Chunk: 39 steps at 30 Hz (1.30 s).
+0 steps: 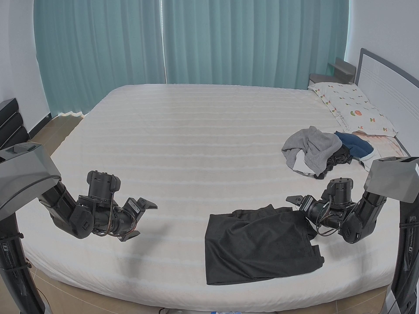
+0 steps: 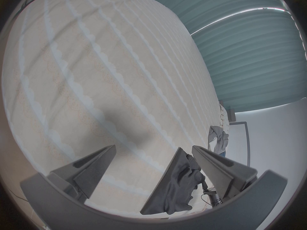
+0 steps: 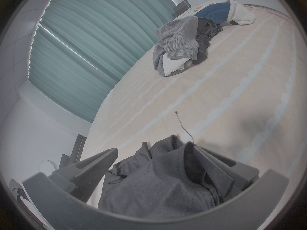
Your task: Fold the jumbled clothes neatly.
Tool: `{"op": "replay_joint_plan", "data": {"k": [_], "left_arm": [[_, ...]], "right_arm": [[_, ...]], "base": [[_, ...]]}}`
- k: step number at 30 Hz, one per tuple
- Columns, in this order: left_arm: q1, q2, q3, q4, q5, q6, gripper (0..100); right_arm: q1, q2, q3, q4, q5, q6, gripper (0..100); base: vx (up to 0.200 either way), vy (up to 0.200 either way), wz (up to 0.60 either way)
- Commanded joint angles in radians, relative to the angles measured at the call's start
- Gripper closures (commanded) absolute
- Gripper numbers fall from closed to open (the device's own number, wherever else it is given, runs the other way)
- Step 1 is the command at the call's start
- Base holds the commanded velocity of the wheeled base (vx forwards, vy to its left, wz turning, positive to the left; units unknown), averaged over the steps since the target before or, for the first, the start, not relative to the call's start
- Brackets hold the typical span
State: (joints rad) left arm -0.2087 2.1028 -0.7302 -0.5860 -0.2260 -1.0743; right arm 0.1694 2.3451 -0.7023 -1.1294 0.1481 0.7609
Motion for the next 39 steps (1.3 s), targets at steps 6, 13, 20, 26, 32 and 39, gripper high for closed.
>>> {"op": "replay_joint_plan", "data": {"k": [6,13,20,26,32,39], "left_arm": [[0.000,0.002,0.002,0.000,0.000,0.000,0],[0.000,0.003,0.002,0.000,0.000,0.000,0],[-0.001,0.003,0.002,0.000,0.000,0.000,0],[-0.001,0.003,0.002,0.000,0.000,0.000,0],[-0.001,0.003,0.002,0.000,0.000,0.000,0],[-0.001,0.003,0.002,0.000,0.000,0.000,0]], "right_arm": [[-0.022,0.017,-0.014,0.014,0.001,-0.002,100],[-0.087,0.034,-0.040,0.016,0.001,-0.002,100],[-0.103,0.074,-0.065,0.013,0.002,0.000,100],[-0.106,0.083,-0.071,0.006,0.008,0.005,100],[-0.123,0.097,-0.091,0.005,0.010,0.008,100],[-0.120,0.099,-0.085,-0.001,0.011,0.008,0]], "base": [[0.000,0.000,0.00],[0.000,0.000,0.00],[0.000,0.000,0.00],[0.000,0.000,0.00],[0.000,0.000,0.00],[0.000,0.000,0.00]]}}
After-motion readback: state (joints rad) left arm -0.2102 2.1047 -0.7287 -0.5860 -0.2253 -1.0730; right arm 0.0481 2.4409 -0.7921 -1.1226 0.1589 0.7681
